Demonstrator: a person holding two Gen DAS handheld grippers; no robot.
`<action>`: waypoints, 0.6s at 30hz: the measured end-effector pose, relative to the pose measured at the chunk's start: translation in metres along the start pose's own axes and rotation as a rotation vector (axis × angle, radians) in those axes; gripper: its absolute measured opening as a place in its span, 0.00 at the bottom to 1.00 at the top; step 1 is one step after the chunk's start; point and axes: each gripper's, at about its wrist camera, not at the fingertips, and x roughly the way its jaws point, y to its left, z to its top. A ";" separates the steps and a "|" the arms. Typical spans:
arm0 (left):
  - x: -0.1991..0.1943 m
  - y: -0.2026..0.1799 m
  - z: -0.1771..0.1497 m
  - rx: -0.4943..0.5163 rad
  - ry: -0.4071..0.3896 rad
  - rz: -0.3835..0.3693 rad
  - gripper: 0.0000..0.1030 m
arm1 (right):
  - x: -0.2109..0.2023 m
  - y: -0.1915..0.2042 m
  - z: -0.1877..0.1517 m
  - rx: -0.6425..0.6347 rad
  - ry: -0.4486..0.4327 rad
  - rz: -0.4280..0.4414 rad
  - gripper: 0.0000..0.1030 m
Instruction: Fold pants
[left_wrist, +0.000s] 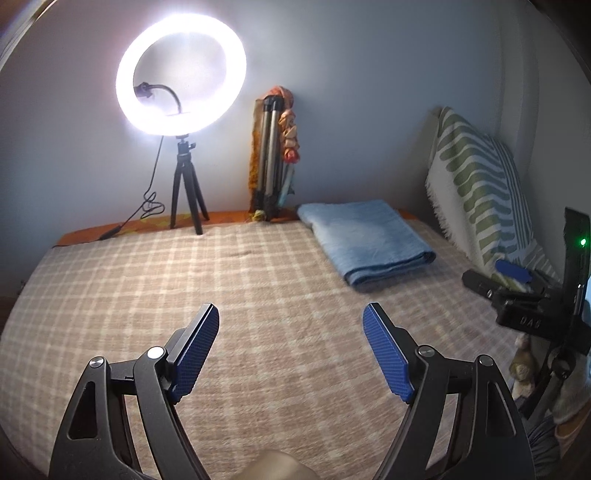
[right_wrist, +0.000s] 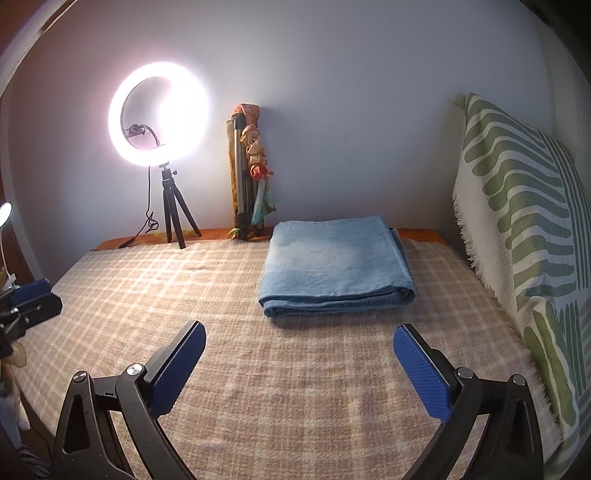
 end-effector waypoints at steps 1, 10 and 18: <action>0.000 0.001 -0.002 0.000 0.005 0.005 0.78 | 0.000 0.001 -0.003 -0.007 -0.008 -0.013 1.00; -0.006 0.005 -0.020 0.026 -0.024 0.080 0.91 | 0.005 0.014 -0.013 -0.047 -0.018 -0.024 1.00; -0.011 0.009 -0.018 -0.031 -0.034 0.065 0.97 | 0.013 0.018 -0.013 -0.025 0.013 0.007 1.00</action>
